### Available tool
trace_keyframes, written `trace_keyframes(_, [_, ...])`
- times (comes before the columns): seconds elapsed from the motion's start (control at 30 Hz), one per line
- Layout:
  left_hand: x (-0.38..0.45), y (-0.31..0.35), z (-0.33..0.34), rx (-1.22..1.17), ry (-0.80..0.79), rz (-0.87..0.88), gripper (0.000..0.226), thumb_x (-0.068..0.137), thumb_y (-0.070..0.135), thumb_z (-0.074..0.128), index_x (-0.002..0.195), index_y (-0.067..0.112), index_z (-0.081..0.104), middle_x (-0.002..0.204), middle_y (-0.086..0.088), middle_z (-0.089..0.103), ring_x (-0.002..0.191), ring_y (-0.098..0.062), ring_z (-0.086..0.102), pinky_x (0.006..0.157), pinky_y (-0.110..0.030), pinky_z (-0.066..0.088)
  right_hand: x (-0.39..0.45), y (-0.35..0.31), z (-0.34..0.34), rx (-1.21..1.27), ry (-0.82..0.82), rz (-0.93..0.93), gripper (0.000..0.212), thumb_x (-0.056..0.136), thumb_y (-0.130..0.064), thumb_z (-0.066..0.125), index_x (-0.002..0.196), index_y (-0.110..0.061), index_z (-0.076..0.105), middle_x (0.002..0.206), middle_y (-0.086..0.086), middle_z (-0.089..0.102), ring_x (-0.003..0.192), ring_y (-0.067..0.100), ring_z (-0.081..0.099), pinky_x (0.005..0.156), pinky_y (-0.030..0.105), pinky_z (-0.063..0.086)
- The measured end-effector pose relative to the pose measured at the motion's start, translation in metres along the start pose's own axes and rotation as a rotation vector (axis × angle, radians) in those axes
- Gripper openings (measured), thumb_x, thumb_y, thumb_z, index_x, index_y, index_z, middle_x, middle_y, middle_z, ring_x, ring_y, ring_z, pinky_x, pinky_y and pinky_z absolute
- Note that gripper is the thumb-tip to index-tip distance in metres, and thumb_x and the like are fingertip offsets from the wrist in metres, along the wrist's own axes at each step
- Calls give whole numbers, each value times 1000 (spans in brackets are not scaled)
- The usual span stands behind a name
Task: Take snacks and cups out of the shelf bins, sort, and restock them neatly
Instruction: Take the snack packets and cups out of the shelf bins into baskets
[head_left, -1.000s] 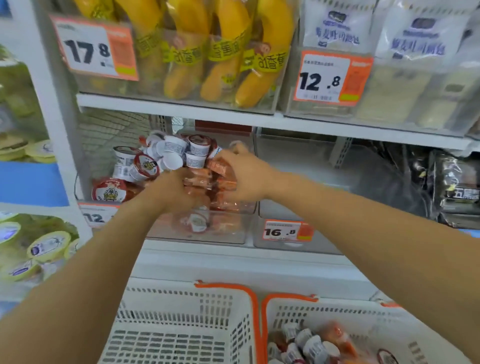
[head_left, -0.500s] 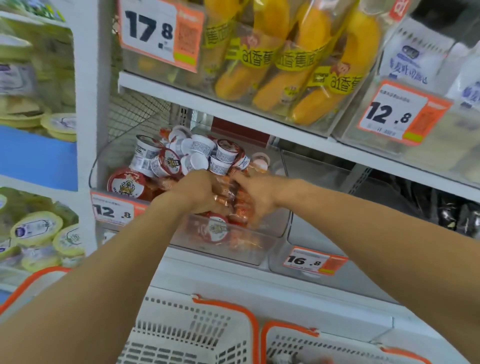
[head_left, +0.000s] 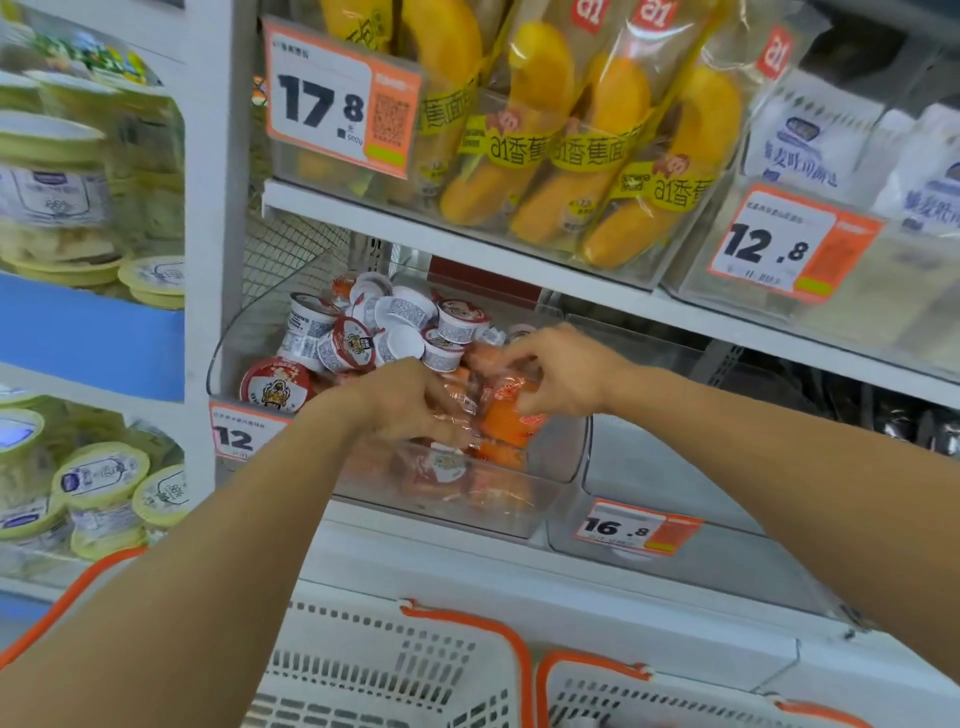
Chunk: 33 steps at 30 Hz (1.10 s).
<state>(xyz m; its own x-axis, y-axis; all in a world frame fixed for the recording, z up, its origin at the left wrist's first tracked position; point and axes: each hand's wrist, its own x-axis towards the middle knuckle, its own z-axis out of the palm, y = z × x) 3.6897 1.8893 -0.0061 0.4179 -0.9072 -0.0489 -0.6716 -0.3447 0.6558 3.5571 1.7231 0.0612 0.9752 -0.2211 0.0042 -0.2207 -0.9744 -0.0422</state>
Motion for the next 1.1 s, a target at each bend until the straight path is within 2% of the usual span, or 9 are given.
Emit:
trace_keyframes(0.07, [3, -4, 2, -78, 112, 4, 28, 82, 49, 76, 75, 22, 78, 70, 8, 69, 69, -10, 61, 70, -26, 47, -16, -1, -4, 67, 81, 14, 43, 78, -20, 77, 120, -23, 70, 83, -7, 61, 61, 2, 51, 60, 23, 39])
trace_keyframes(0.13, [5, -4, 6, -55, 218, -21, 40, 91, 45, 66, 59, 23, 62, 52, 4, 52, 55, -13, 49, 54, -26, 36, -32, -3, -3, 129, 150, 28, 42, 80, -19, 76, 121, -22, 69, 92, -5, 63, 59, -3, 53, 64, 24, 41])
trace_keyframes(0.23, [6, -1, 12, 6, 291, -24, 38, 97, 42, 59, 72, 12, 63, 58, 0, 54, 61, -18, 53, 51, -25, 34, -47, -6, 0, 232, 272, 57, 44, 78, -18, 75, 121, -27, 69, 100, -7, 71, 68, 1, 61, 76, 25, 51])
trace_keyframes(0.3, [6, 0, 11, 21, 241, -22, 39, 89, 45, 70, 84, 6, 70, 71, -3, 65, 69, -17, 60, 59, -27, 45, -54, -5, 0, 348, 381, 94, 42, 78, -17, 73, 118, -28, 69, 98, -12, 71, 80, 4, 65, 77, 20, 50])
trace_keyframes(0.43, [4, 1, 8, 53, 149, -59, 50, 62, 38, 94, 99, 13, 72, 94, 4, 70, 85, -12, 64, 78, -27, 53, -65, -7, 0, 478, 466, 159, 42, 79, -15, 73, 118, -29, 69, 99, -16, 70, 86, -4, 64, 81, 17, 51])
trace_keyframes(0.63, [5, -4, 7, 22, 94, -24, 64, 65, 25, 93, 122, 19, 64, 108, 11, 70, 100, -10, 65, 96, -31, 51, -83, -9, 2, 558, 496, 186, 39, 78, -14, 75, 113, -30, 71, 98, -21, 69, 88, -10, 63, 83, 16, 52])
trace_keyframes(0.8, [1, -4, 10, 23, 279, 4, 16, 78, 17, 84, 93, 15, 80, 81, 7, 73, 74, -8, 67, 68, -18, 48, -100, -10, 4, 727, 541, 211, 36, 80, -9, 74, 104, -36, 69, 97, -14, 73, 73, -3, 69, 64, 18, 58])
trace_keyframes(0.97, [-13, 3, 4, -86, 427, 36, 9, 83, 16, 80, 90, 14, 74, 84, 1, 72, 80, -13, 69, 69, -21, 51, -118, -14, 5, 958, 615, 243, 38, 84, 3, 72, 101, -31, 69, 99, 0, 75, 69, 14, 74, 54, 26, 59])
trace_keyframes(1.1, [-33, 27, -5, -190, 452, 99, 8, 94, 15, 66, 88, 13, 61, 87, -1, 67, 75, -12, 66, 50, -12, 47, -138, -17, 4, 1108, 671, 329, 29, 90, -2, 69, 107, -25, 67, 96, 1, 76, 71, 19, 75, 56, 35, 62])
